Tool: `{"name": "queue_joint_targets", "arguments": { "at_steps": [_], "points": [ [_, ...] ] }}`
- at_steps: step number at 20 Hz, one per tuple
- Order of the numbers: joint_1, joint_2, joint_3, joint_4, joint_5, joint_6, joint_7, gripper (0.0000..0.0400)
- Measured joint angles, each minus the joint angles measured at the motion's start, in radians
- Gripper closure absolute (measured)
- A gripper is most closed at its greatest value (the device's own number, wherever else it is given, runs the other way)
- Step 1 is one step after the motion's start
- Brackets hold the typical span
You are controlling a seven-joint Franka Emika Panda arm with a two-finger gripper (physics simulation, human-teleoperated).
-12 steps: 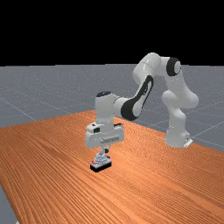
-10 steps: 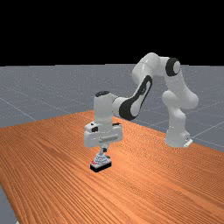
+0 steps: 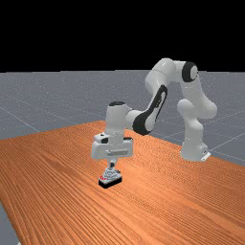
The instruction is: Turn on the trigger
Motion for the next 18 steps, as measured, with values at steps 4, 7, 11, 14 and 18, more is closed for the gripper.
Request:
{"name": "queue_joint_targets", "arguments": {
  "at_steps": [4, 7, 11, 14, 18],
  "points": [
    [0.011, -0.002, -0.013, 0.045, -0.022, -0.236, 0.021, 0.04],
    [-0.038, -0.138, 0.034, -0.198, 0.091, -0.052, -0.086, 0.04],
    [-0.027, -0.104, 0.026, -0.254, 0.047, 0.076, -0.048, 0.04],
    [-0.04, -0.051, 0.038, -0.252, 0.057, 0.114, -0.058, 0.04],
    [-0.007, -0.071, 0.003, -0.293, 0.024, 0.136, 0.014, 0.04]
  ]
}}
